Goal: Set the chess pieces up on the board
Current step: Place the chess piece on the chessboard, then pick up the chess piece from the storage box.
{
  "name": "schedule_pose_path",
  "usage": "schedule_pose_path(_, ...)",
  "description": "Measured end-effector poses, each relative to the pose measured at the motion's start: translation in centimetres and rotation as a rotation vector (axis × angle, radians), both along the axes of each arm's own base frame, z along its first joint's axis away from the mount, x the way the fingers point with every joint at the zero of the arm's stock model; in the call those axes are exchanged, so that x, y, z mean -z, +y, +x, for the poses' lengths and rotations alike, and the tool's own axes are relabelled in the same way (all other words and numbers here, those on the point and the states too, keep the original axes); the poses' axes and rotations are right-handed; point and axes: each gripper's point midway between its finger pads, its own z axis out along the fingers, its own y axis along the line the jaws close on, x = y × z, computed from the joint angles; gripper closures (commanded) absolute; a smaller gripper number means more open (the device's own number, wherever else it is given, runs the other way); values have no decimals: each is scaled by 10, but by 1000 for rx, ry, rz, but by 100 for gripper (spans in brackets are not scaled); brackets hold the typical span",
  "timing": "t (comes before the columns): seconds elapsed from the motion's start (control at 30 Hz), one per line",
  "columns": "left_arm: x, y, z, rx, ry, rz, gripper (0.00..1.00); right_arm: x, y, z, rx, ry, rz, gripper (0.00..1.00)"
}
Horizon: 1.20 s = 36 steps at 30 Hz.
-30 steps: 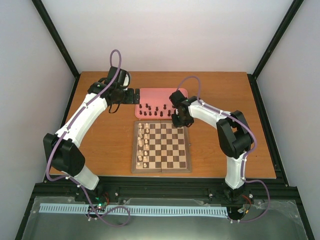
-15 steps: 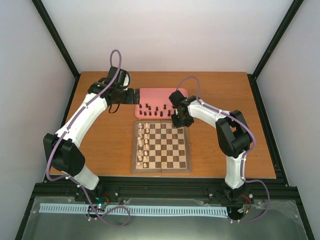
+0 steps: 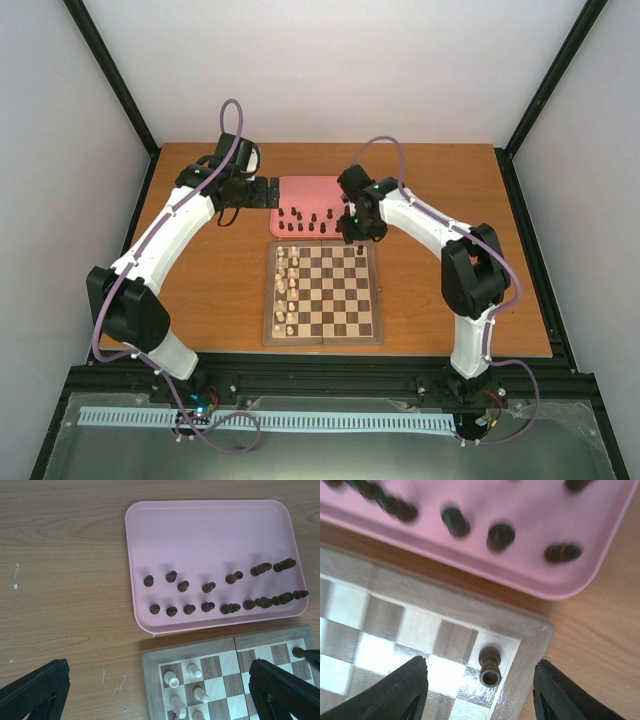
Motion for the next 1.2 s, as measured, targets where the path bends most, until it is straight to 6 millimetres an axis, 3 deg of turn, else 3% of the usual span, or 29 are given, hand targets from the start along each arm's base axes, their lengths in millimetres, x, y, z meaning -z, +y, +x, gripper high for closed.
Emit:
schedule_pose_path(0.23, 0, 1, 0, -3, -1, 3, 0, -97, 17, 52, 13, -213, 93, 45)
schedule_pose_path(0.33, 0, 1, 0, -3, -1, 3, 0, -117, 19, 83, 36, -275, 130, 47)
schedule_pose_path(0.43, 0, 1, 0, -3, 0, 4, 0, -106, 18, 111, 57, -276, 125, 48)
schedule_pose_path(0.5, 1, 1, 0, -4, 2, 6, 0, -85, 15, 126, 75, -248, 107, 50)
schedule_pose_path(0.67, 1, 2, -1, -5, 3, 7, 0, -31, -8, 137, 119, -140, 54, 51)
schedule_pose_path(0.87, 1, 2, -1, -5, 4, 7, 0, -24, -32, 145, 141, -117, 51, 53)
schedule_pose_path(1.2, 1, 2, -1, -5, 4, 8, 0, 0, -24, 127, 83, -31, 69, 55)
